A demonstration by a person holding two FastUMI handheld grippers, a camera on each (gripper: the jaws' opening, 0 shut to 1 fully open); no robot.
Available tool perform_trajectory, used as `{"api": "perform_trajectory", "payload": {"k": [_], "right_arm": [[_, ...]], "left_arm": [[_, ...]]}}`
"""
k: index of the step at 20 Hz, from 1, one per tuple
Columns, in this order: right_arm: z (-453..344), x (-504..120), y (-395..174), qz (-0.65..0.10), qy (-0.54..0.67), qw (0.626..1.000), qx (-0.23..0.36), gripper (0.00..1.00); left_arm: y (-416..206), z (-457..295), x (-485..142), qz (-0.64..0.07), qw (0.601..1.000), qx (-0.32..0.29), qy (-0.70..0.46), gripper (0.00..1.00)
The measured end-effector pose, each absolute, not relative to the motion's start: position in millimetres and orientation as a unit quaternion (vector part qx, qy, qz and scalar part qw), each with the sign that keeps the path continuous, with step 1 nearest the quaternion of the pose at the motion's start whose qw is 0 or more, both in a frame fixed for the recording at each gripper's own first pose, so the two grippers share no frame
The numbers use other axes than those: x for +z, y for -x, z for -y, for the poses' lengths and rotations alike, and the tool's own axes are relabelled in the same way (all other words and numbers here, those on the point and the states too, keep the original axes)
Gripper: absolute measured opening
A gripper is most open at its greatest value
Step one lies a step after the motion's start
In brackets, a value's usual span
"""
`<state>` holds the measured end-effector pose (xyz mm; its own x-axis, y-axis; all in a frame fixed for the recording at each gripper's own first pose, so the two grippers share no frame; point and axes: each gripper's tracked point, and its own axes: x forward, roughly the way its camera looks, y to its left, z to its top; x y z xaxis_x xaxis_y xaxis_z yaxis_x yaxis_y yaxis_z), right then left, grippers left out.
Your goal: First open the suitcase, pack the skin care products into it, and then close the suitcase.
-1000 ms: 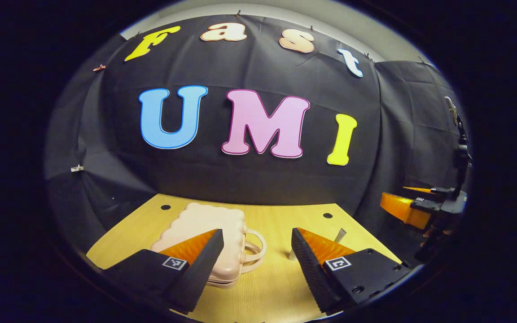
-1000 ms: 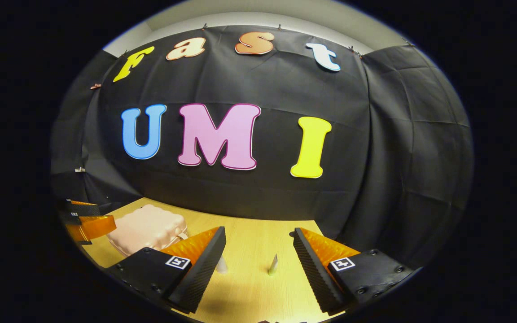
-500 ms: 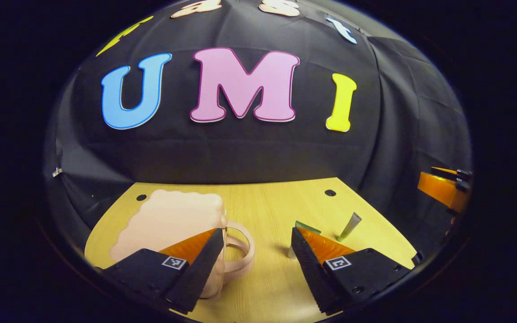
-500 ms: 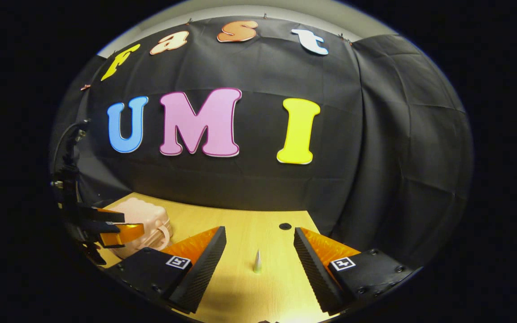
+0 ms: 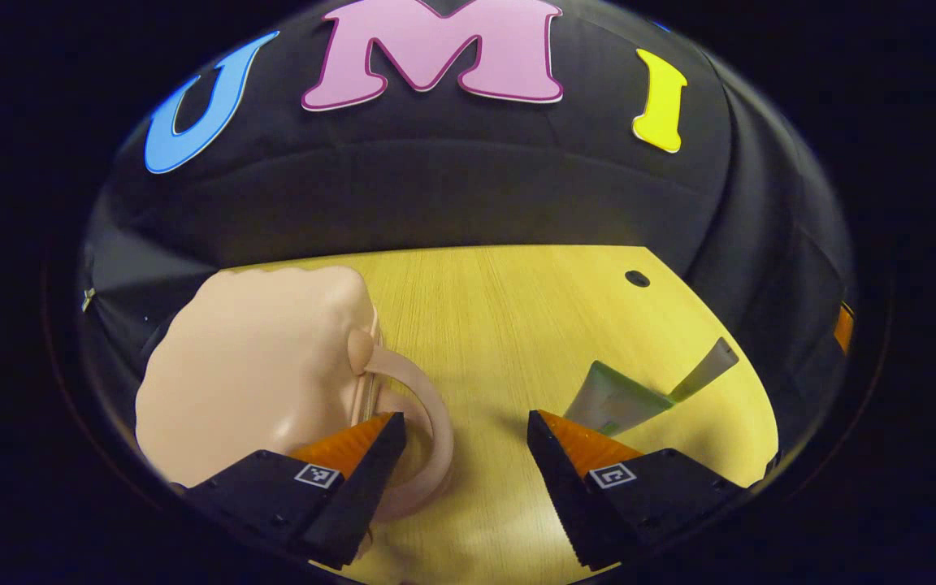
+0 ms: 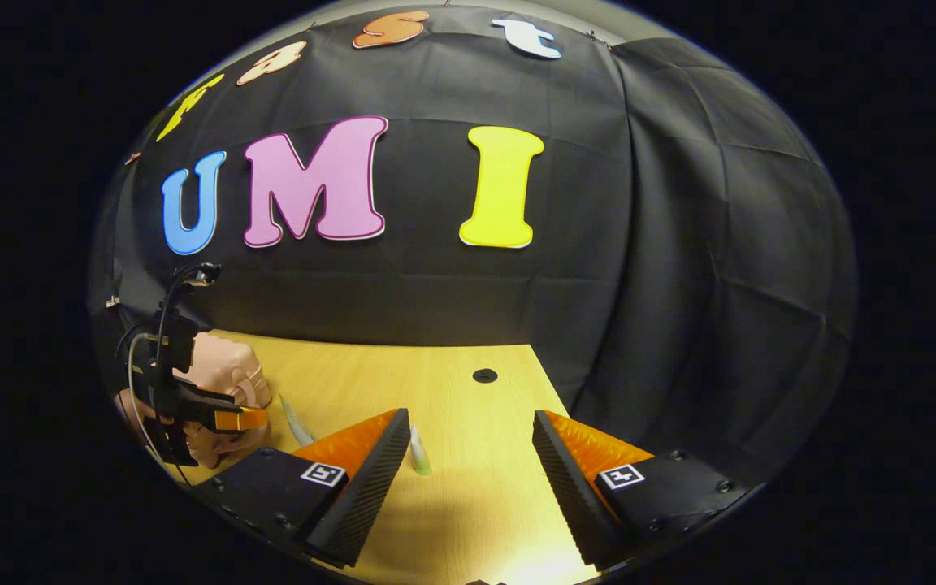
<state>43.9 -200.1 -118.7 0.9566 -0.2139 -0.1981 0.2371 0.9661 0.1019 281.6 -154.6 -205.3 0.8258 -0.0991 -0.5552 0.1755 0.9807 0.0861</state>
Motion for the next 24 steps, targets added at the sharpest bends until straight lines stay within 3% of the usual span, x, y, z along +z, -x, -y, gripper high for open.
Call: {"api": "perform_trajectory", "payload": {"k": [1,5,6,8,12,18,24], "right_arm": [[201,-123,-45,-0.097,-0.063,0.987,-0.114,0.96],[193,-128,-52,-0.106,-0.062,0.987,-0.104,0.96],[190,-129,-55,-0.108,-0.061,0.987,-0.099,0.96],[183,-131,-59,-0.112,-0.059,0.988,-0.089,0.96],[169,-132,-70,-0.117,-0.061,0.989,-0.06,0.96],[164,-120,-80,-0.105,-0.067,0.991,-0.058,0.97],[146,-108,-79,-0.105,-0.053,0.991,-0.061,0.96]], "left_arm": [[-285,154,-213,-0.296,0.95,-0.067,-0.068,0.95],[-296,142,-236,-0.325,0.942,-0.034,-0.073,0.73],[-298,131,-238,-0.331,0.939,-0.011,-0.088,0.52],[-296,131,-242,-0.344,0.935,-0.012,-0.089,0.23],[-291,143,-213,-0.333,0.938,-0.051,-0.084,0.13],[-280,118,-101,-0.279,0.959,-0.046,-0.022,0.11],[-280,-13,29,-0.192,0.981,-0.007,-0.007,0.11]]}}
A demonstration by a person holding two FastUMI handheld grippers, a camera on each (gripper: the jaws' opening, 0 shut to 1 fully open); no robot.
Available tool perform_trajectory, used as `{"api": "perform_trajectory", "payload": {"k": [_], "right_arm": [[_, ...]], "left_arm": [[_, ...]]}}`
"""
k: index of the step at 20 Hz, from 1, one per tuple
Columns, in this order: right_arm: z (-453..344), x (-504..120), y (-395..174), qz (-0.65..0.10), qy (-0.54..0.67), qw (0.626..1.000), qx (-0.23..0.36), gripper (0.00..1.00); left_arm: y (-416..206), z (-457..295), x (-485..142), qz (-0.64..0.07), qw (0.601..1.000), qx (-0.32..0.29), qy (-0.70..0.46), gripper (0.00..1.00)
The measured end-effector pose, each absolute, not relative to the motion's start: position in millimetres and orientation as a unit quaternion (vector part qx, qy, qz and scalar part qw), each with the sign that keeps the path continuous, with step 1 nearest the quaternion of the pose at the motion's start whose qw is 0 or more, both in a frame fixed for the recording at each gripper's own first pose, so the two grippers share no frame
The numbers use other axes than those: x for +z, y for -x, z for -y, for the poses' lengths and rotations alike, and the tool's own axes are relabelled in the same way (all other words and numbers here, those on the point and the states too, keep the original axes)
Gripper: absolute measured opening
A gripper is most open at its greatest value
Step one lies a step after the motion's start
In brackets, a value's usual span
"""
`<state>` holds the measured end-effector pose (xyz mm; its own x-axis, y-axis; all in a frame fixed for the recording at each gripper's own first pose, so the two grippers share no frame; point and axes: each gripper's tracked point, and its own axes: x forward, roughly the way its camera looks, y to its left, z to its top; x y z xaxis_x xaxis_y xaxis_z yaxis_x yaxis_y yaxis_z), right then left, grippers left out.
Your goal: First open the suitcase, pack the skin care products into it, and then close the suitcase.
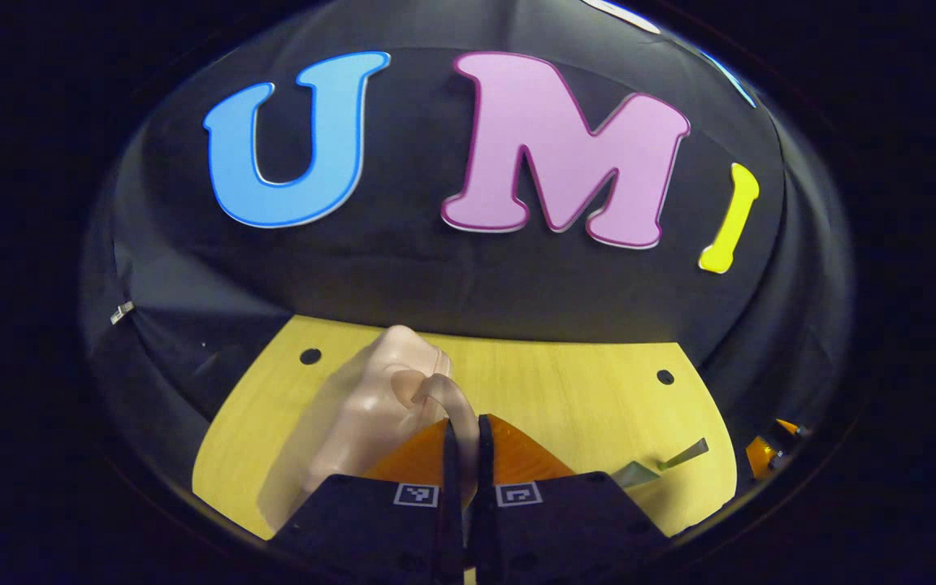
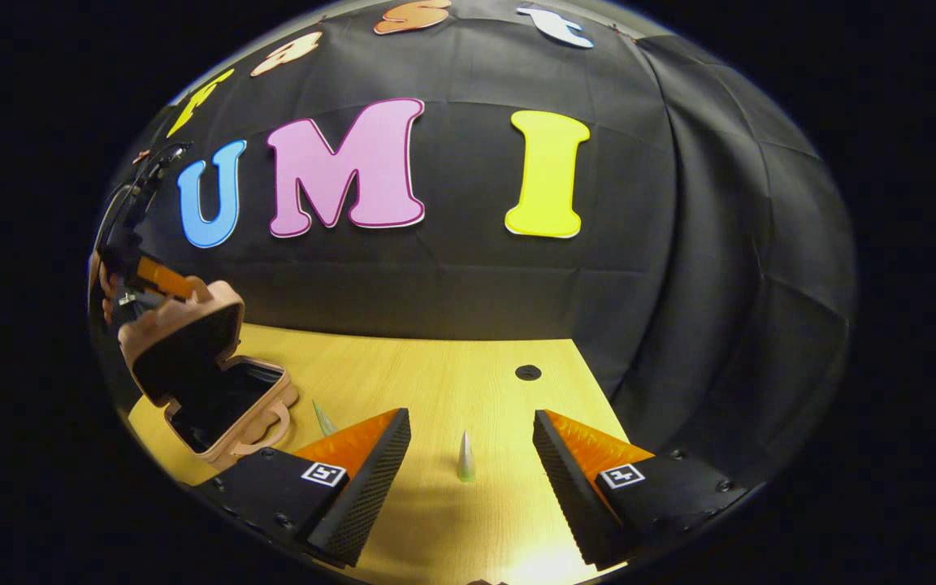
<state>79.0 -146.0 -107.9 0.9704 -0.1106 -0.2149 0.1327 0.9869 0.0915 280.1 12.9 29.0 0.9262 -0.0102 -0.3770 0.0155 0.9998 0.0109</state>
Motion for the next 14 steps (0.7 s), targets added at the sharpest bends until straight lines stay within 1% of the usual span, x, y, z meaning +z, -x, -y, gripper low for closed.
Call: {"api": "perform_trajectory", "payload": {"k": [3,4,6,8,11,14], "right_arm": [[136,-98,-78,-0.103,-0.056,0.99,-0.073,0.96],[132,-97,-78,-0.104,-0.057,0.99,-0.08,0.96],[128,-94,-74,-0.106,-0.06,0.987,-0.102,0.97],[123,-92,-74,-0.108,-0.06,0.985,-0.122,0.96],[119,-89,-76,-0.107,-0.053,0.982,-0.147,0.97],[113,-93,-72,-0.111,-0.05,0.978,-0.167,0.96]], "left_arm": [[-282,-101,61,-0.16,0.986,0.028,-0.032,0.11],[-283,-128,65,-0.154,0.986,0.037,-0.045,0.11],[-290,-197,69,-0.137,0.984,0.076,-0.079,0.11],[-302,-241,56,-0.123,0.986,0.085,-0.072,0.11],[-316,-297,30,-0.133,0.984,0.088,-0.08,0.11],[-336,-341,-5,-0.144,0.985,0.081,-0.04,0.11]]}}
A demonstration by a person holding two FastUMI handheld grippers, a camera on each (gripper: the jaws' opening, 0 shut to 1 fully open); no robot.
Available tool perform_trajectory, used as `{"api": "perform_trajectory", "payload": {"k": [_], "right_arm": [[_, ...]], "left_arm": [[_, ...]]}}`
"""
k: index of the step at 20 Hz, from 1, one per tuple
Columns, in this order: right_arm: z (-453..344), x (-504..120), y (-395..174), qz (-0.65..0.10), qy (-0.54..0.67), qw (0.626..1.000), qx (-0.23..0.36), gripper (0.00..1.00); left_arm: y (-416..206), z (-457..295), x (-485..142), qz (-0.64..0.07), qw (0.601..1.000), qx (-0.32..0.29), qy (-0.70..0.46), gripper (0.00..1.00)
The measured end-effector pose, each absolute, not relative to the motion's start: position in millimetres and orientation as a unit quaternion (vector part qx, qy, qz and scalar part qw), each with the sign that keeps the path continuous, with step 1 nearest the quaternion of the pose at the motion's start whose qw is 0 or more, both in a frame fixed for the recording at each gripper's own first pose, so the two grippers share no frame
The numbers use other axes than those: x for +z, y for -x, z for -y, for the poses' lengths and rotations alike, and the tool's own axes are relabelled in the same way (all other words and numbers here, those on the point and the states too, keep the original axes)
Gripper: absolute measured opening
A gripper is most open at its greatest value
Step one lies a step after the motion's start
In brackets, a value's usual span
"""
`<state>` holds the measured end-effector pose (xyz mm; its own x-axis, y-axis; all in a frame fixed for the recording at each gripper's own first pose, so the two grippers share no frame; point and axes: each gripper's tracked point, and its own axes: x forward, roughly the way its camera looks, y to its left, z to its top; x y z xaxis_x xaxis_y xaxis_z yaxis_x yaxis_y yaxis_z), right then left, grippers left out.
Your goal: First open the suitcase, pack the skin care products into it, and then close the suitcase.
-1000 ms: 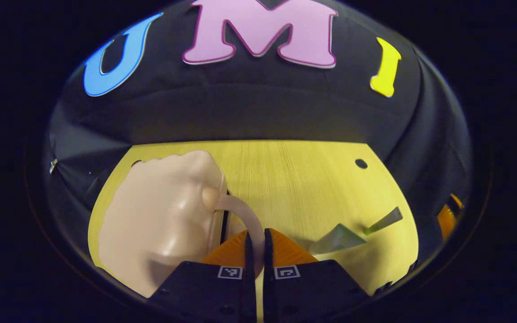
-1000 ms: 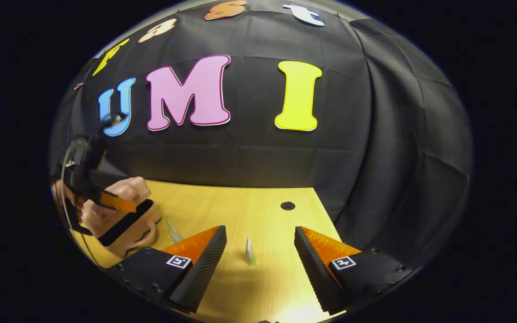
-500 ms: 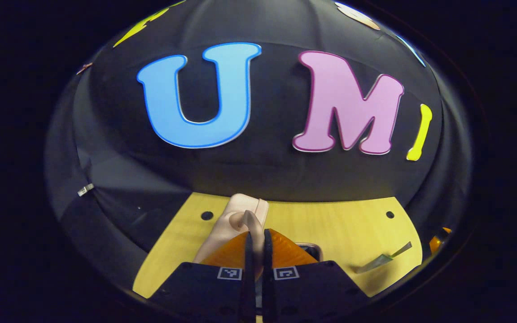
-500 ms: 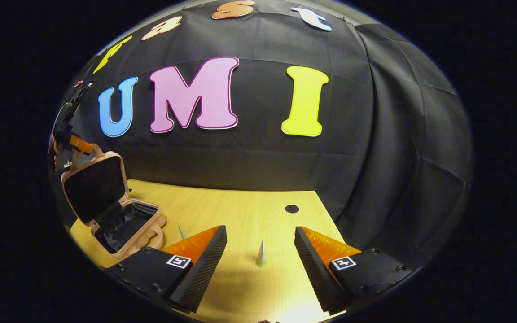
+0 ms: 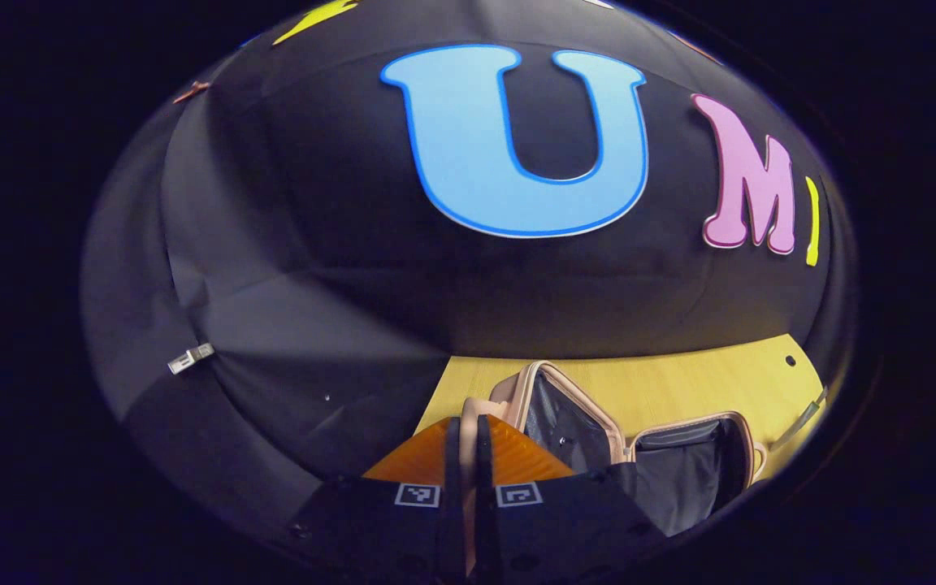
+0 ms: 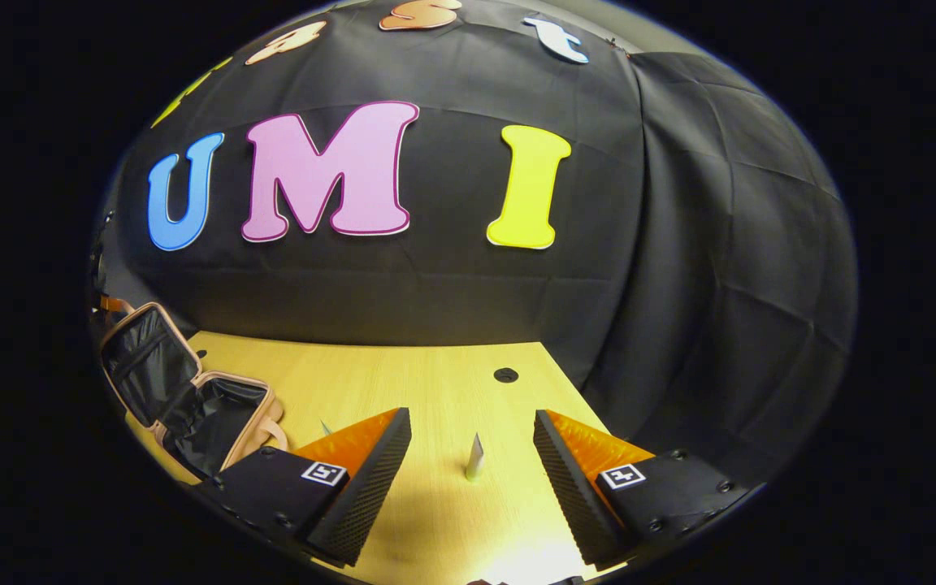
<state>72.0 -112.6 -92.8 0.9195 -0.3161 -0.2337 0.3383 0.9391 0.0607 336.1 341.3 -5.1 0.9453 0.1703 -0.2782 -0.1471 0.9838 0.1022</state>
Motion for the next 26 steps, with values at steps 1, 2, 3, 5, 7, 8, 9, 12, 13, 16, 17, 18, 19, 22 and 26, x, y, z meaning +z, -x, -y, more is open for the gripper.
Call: {"api": "perform_trajectory", "payload": {"k": [1,2,3,5,7,8,9,12,13,16,17,18,19,22,26], "right_arm": [[112,-95,-70,-0.113,-0.049,0.977,-0.175,0.96],[110,-97,-67,-0.114,-0.051,0.975,-0.182,0.92],[109,-100,-63,-0.114,-0.057,0.974,-0.19,0.97],[109,-108,-60,-0.116,-0.063,0.971,-0.199,0.96],[114,-114,-57,-0.121,-0.051,0.969,-0.21,0.96],[116,-117,-56,-0.12,-0.044,0.969,-0.213,0.97],[119,-119,-56,-0.121,-0.04,0.968,-0.216,0.97],[121,-120,-59,-0.121,-0.044,0.968,-0.217,0.97],[121,-117,-60,-0.117,-0.051,0.968,-0.215,0.96],[121,-105,-64,-0.1,-0.046,0.973,-0.203,0.97],[122,-104,-66,-0.1,-0.043,0.974,-0.197,0.96],[123,-103,-66,-0.099,-0.045,0.976,-0.19,0.96],[124,-103,-65,-0.1,-0.052,0.976,-0.184,0.96],[128,-108,-66,-0.106,-0.066,0.978,-0.167,0.96],[134,-118,-68,-0.116,-0.069,0.981,-0.138,0.96]], "left_arm": [[-341,-361,-24,-0.158,0.983,0.081,-0.037,0.11],[-344,-378,-44,-0.176,0.98,0.082,-0.034,0.11],[-348,-394,-70,-0.195,0.977,0.079,-0.023,0.11],[-353,-410,-109,-0.221,0.972,0.082,0.014,0.11],[-356,-421,-135,-0.226,0.969,0.093,0.043,0.11],[-356,-429,-145,-0.23,0.966,0.106,0.045,0.11],[-355,-435,-154,-0.241,0.962,0.122,0.047,0.11],[-347,-441,-142,-0.225,0.958,0.174,0.034,0.31],[-347,-433,-131,-0.207,0.963,0.169,0.039,0.38],[-334,-375,-74,-0.126,0.983,0.128,0.028,1.0],[-324,-353,-46,-0.097,0.987,0.124,0.014,0.99],[-312,-330,-27,-0.076,0.99,0.119,0.005,0.96],[-297,-307,-15,-0.058,0.992,0.113,0.001,0.96],[-267,-208,1,-0.012,0.996,0.083,0.002,0.96],[-228,-72,-12,0.014,0.998,0.035,0.04,0.96]]}}
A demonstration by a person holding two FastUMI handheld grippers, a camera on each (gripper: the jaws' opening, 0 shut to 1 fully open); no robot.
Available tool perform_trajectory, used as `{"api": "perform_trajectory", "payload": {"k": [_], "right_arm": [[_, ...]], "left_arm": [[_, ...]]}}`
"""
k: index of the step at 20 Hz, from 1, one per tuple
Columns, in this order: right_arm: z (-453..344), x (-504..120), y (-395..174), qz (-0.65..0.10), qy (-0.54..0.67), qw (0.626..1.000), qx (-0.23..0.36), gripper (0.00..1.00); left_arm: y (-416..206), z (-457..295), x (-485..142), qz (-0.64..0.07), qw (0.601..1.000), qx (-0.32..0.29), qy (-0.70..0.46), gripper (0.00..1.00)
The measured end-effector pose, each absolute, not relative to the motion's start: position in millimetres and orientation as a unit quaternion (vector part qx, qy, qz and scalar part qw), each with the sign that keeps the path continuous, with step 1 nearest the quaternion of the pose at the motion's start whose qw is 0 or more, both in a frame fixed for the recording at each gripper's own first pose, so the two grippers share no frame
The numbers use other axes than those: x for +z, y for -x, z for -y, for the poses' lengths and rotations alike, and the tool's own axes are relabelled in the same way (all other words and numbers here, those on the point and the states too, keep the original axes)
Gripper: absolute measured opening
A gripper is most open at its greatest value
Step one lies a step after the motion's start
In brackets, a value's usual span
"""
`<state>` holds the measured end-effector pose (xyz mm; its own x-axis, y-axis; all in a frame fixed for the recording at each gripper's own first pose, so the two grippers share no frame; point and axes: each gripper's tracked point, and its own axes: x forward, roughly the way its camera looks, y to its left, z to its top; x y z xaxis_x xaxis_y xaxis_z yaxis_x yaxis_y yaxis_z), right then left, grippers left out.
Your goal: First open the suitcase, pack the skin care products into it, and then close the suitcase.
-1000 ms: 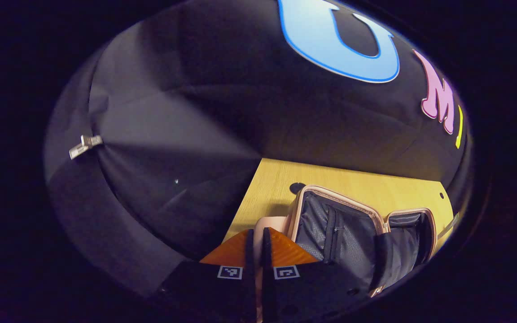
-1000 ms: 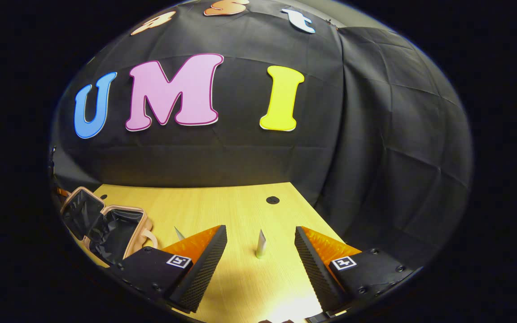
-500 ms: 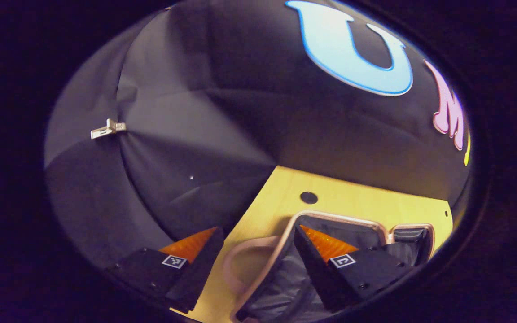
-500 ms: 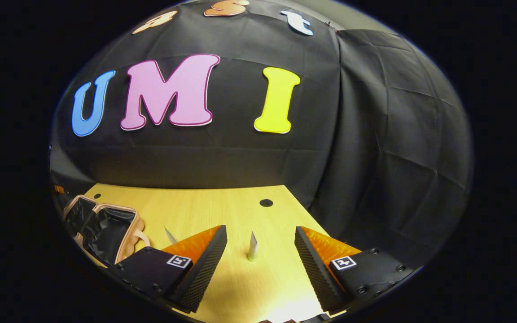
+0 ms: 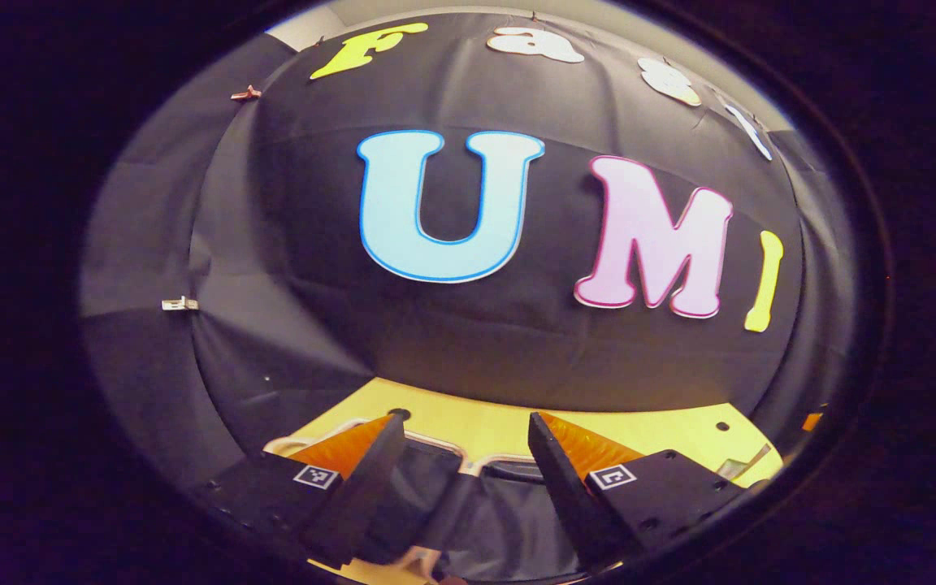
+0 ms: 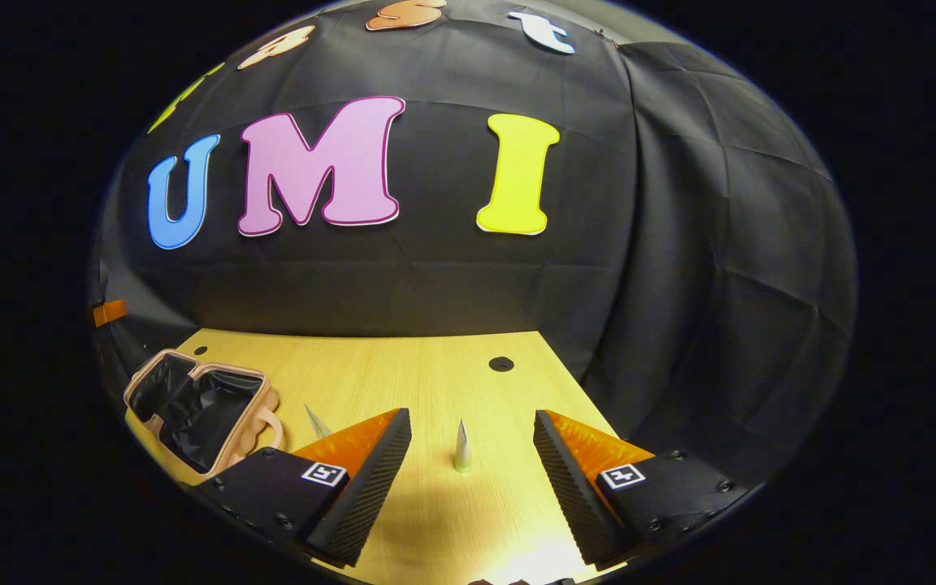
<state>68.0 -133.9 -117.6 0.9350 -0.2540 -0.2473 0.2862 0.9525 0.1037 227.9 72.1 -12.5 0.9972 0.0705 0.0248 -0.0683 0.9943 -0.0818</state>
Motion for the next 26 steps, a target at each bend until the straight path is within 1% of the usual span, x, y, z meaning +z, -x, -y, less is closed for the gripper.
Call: {"api": "perform_trajectory", "payload": {"k": [3,7,11,14,18,21,22,23,24,26], "right_arm": [[137,-127,-75,-0.122,-0.079,0.983,-0.115,0.96],[143,-150,-82,-0.138,-0.082,0.982,-0.097,0.97],[148,-177,-90,-0.161,-0.092,0.98,-0.075,0.96],[148,-196,-97,-0.172,-0.107,0.977,-0.066,0.96],[146,-221,-114,-0.191,-0.125,0.972,-0.054,0.97],[146,-237,-128,-0.199,-0.131,0.97,-0.053,0.98],[145,-242,-131,-0.202,-0.133,0.969,-0.051,0.98],[144,-247,-135,-0.205,-0.134,0.968,-0.048,0.98],[143,-253,-139,-0.209,-0.136,0.967,-0.046,0.98],[139,-266,-148,-0.218,-0.14,0.965,-0.038,0.98]], "left_arm": [[-209,10,-41,0.002,0.999,0.007,0.039,0.96],[-202,117,-91,-0.011,0.998,-0.057,0.018,0.96],[-200,207,-154,-0.051,0.99,-0.134,0.012,0.96],[-212,251,-193,-0.091,0.981,-0.171,0.027,0.96],[-280,278,-237,-0.124,0.977,-0.176,0.005,0.96],[-302,291,-258,-0.151,0.974,-0.17,0.011,0.95],[-304,291,-263,-0.159,0.974,-0.161,0.007,0.92],[-310,288,-267,-0.161,0.975,-0.151,0.003,0.88],[-311,286,-271,-0.165,0.976,-0.14,-0.003,0.75],[-315,281,-275,-0.161,0.98,-0.116,-0.015,0.59]]}}
